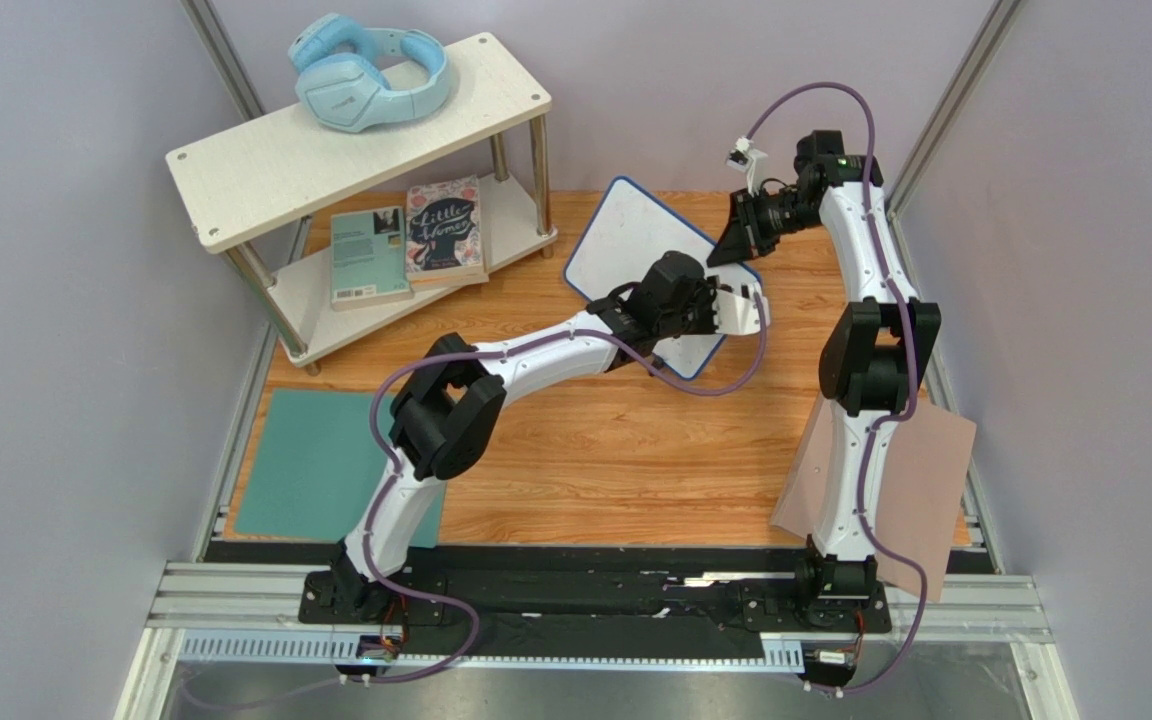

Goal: Erase the whiteboard

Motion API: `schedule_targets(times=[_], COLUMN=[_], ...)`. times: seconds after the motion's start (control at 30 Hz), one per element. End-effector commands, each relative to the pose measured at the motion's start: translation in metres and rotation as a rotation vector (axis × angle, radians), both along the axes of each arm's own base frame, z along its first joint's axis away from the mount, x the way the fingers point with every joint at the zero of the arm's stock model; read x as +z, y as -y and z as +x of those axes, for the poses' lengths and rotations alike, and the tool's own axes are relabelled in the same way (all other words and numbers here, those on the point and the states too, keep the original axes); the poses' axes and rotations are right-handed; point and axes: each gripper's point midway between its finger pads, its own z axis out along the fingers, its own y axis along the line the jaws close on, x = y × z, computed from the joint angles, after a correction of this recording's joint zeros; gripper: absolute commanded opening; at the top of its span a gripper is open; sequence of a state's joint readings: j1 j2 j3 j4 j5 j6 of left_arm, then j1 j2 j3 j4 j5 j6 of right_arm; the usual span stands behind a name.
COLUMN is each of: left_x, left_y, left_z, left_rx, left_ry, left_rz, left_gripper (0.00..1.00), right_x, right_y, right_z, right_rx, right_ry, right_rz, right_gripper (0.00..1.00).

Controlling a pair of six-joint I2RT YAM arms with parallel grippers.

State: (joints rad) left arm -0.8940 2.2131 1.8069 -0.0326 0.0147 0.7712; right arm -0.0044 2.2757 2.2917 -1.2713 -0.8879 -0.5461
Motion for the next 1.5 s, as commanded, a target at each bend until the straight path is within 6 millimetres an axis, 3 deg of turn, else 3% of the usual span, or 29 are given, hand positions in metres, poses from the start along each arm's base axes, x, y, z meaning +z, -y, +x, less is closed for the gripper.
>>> schedule_targets(times=[0.0, 0.13, 0.17, 0.33, 0.6, 0.8, 0.93, 1.13, 1.3, 1.47], left_x=[-0.028, -0.048, -0.061, -0.078, -0.099, -0.115, -0.12, -0.101, -0.082, -0.06], left_y=[-0.041, -0.073, -0.082, -0.113, -0.133, -0.141, -0.134, -0.109, -0.094, -0.081], left_z=[0.033, 0.038, 0.035, 0.042, 0.05, 0.036, 0.015, -0.004, 0.007, 0.034], left_rx=[0.092, 0.135, 0.14, 0.181, 0.196, 0.146, 0.037, -0.132, -0.127, -0.082], left_ry=[0.031, -0.002, -0.029, -0.07, -0.093, -0.126, -0.145, -0.11, -0.061, -0.008], left_rz=[0.043, 0.075, 0.09, 0.117, 0.223, 0.288, 0.265, 0.179, 0.11, 0.08], left_gripper=[0.0, 0.0, 0.0, 0.0, 0.0, 0.0, 0.0, 0.0, 0.0, 0.0], right_x=[-0.044, -0.043, -0.044, -0.044, -0.044, -0.043, -0.043, -0.042, -0.044, -0.044], right_y=[-0.005, -0.006, -0.006, -0.005, -0.004, -0.004, -0.003, -0.004, -0.004, -0.004], right_z=[-0.039, -0.039, -0.039, -0.038, -0.037, -0.037, -0.036, -0.035, -0.036, -0.037], right_rx=[0.086, 0.084, 0.084, 0.083, 0.077, 0.076, 0.074, 0.072, 0.073, 0.075], right_ry=[-0.183, -0.184, -0.186, -0.182, -0.181, -0.177, -0.179, -0.177, -0.184, -0.186], right_rz=[-0.11, -0.102, -0.102, -0.113, -0.118, -0.121, -0.121, -0.114, -0.117, -0.118], right_gripper=[0.0, 0.0, 0.0, 0.0, 0.0, 0.0, 0.0, 0.0, 0.0, 0.0])
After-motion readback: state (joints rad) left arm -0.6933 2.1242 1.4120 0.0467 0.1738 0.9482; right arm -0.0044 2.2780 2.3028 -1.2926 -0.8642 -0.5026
